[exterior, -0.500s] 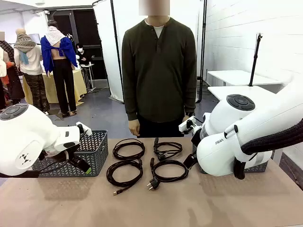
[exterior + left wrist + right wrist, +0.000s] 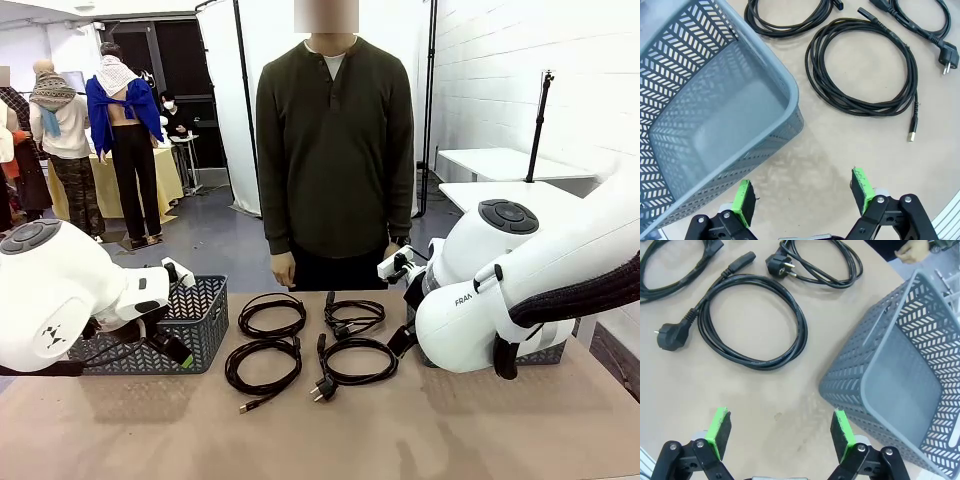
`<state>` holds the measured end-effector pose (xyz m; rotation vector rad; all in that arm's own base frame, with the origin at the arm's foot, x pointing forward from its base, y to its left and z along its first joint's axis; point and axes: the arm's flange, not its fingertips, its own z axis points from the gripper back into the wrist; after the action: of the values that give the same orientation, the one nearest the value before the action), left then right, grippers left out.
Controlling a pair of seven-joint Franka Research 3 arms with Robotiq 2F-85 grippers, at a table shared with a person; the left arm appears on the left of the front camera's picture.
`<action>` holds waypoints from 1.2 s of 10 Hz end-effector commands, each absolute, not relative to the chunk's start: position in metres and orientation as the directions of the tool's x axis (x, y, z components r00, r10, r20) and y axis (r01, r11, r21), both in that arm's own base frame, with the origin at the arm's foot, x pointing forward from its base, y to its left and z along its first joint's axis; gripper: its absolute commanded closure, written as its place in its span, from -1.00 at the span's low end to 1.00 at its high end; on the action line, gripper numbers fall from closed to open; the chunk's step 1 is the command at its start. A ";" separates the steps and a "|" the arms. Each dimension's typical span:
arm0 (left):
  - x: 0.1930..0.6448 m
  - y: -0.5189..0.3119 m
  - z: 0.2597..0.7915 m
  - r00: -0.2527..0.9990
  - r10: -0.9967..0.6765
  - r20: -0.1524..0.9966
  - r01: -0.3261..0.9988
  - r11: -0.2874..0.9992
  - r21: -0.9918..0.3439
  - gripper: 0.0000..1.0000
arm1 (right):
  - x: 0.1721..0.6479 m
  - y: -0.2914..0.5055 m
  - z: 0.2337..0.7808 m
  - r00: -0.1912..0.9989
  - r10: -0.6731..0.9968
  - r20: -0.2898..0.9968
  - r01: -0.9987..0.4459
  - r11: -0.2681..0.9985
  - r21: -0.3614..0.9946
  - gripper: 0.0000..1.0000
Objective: Organize the cables according to human instructions.
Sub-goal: Pick up a bundle of cables and place it in the basket indicated by the human.
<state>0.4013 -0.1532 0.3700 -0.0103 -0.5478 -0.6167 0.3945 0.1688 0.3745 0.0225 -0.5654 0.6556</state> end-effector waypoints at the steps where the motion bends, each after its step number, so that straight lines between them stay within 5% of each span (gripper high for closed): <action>1: 0.403 -0.152 0.371 0.680 -0.541 0.495 0.548 0.824 0.146 -1.00 | 0.395 0.169 0.374 0.649 0.570 0.504 -0.582 0.798 -0.153 -1.00; 12: 0.401 -0.145 0.403 0.651 -0.554 0.518 0.569 0.808 0.149 -1.00 | 0.393 0.161 0.409 0.632 0.577 0.518 -0.619 0.777 -0.110 -1.00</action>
<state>0.4002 -0.1535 0.3856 -0.0122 -0.5764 -0.6200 0.3933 0.1709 0.3911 0.0395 -0.5755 0.6575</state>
